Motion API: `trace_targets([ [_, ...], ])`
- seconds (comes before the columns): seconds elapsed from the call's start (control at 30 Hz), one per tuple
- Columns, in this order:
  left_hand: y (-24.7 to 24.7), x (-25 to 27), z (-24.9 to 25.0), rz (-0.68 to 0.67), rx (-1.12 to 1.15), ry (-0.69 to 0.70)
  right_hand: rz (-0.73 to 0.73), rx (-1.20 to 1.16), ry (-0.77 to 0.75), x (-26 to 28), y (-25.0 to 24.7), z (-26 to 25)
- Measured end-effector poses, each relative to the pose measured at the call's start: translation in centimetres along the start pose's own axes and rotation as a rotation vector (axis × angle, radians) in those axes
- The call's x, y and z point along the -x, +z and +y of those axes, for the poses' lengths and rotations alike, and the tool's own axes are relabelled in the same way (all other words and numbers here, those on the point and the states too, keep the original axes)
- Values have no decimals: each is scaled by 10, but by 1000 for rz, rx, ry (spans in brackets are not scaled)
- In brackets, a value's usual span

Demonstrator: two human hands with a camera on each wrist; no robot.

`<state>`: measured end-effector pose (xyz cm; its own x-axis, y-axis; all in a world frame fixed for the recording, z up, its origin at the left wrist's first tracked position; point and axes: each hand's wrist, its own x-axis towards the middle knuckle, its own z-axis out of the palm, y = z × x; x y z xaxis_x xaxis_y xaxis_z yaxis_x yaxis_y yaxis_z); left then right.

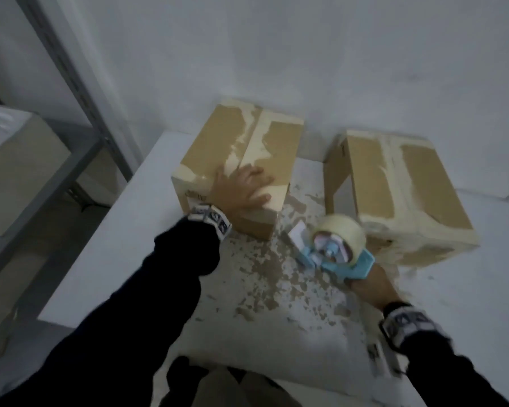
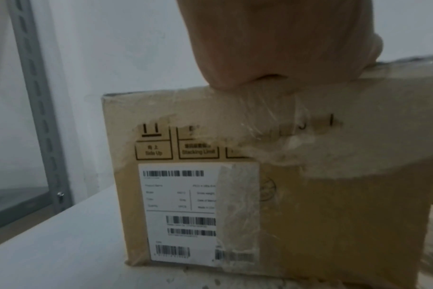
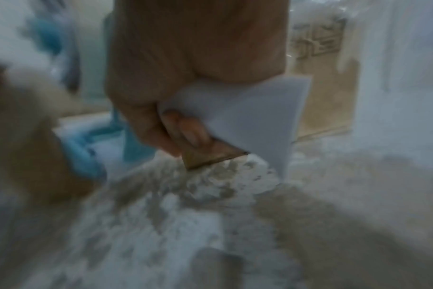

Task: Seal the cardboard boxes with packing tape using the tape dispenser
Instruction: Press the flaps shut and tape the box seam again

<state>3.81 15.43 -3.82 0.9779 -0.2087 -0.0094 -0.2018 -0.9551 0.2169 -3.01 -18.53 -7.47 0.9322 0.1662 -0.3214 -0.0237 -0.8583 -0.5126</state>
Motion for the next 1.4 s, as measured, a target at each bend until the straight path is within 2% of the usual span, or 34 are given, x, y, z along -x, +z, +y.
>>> trace_targets([
  [0.23, -3, -2, 1, 5, 121, 18, 154, -139, -182, -11, -6, -23],
  [0.3, -9, 0, 13, 77, 146, 149, 185, -235, -178, -10, -8, -33],
  [0.37, -5, 0, 30, 123, 34, 350, 172, -317, -108, -15, -8, -38],
  [0.4, 2, -1, 37, 122, 35, 392, 175, -345, -87, -18, -8, -39],
  [0.43, 7, 0, 43, 99, 66, 373, 189, -359, -70, -20, -7, -42],
  [0.53, 12, 0, 57, 148, 105, 285, 219, -397, -58, -21, -9, -51],
  [0.63, 12, -1, 70, 213, -21, 233, 258, -519, -42, -19, -6, -57],
  [0.77, 15, -1, 77, 176, -86, 125, 289, -553, -33, -14, -4, -59],
  [0.93, 8, -1, 75, 181, -43, 141, 332, -603, 14, -3, 1, -59],
  [1.0, 10, 0, 77, 141, -112, 108, 327, -635, 28, 2, 5, -59],
  [1.1, 16, 0, 81, 158, -129, 64, 323, -677, 36, 10, 7, -59],
  [1.3, 16, 1, 70, 174, -23, 145, 295, -880, 84, 32, 5, -56],
  [1.4, 16, 3, 67, 167, 33, 178, 344, -951, 100, 42, -2, -49],
])
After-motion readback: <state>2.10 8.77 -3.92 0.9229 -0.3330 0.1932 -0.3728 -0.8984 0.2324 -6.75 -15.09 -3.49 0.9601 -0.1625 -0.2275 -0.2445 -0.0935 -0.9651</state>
